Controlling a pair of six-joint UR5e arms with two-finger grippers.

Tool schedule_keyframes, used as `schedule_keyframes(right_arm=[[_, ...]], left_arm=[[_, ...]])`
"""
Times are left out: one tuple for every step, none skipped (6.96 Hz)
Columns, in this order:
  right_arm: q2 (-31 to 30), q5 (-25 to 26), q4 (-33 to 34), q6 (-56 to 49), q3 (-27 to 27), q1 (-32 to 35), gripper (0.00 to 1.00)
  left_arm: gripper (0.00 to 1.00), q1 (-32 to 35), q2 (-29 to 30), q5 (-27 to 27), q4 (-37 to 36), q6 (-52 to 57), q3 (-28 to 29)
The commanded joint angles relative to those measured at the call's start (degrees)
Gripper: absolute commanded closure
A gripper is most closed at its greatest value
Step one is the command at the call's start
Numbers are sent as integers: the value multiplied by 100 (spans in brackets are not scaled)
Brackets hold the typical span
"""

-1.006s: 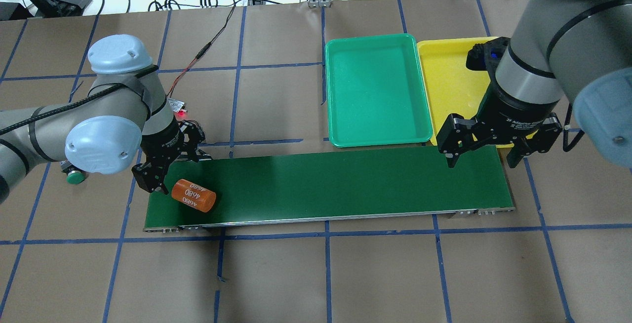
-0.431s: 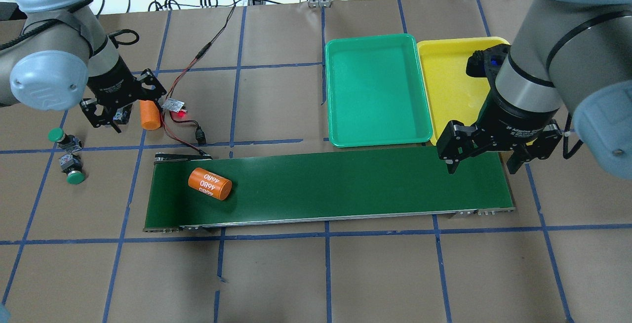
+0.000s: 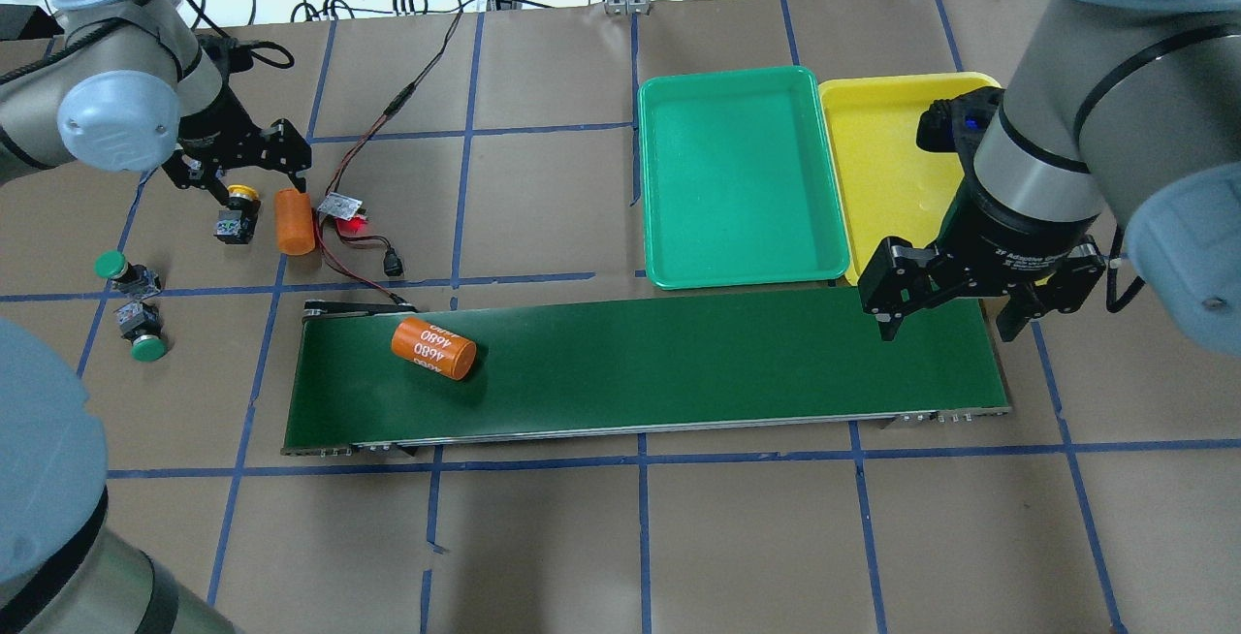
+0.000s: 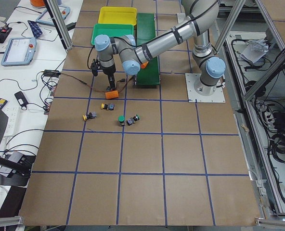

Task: Sort buttons by color to trays
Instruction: 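Move the left gripper back to the second orange cylinder, then grasp the second orange cylinder with the left gripper and lift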

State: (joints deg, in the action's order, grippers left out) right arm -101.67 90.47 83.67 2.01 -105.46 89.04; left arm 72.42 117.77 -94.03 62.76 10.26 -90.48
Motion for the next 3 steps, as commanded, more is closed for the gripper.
schedule_keyframes(right_arm=[[-11, -21, 9, 1, 0, 0, 0], [-2, -12, 9, 1, 0, 0, 0], [-11, -12, 0, 1, 0, 0, 0]], left_arm=[[0, -70, 622, 7, -633, 433, 22], [6, -70, 694, 7, -633, 424, -30], [30, -61, 730, 7, -633, 398, -92]])
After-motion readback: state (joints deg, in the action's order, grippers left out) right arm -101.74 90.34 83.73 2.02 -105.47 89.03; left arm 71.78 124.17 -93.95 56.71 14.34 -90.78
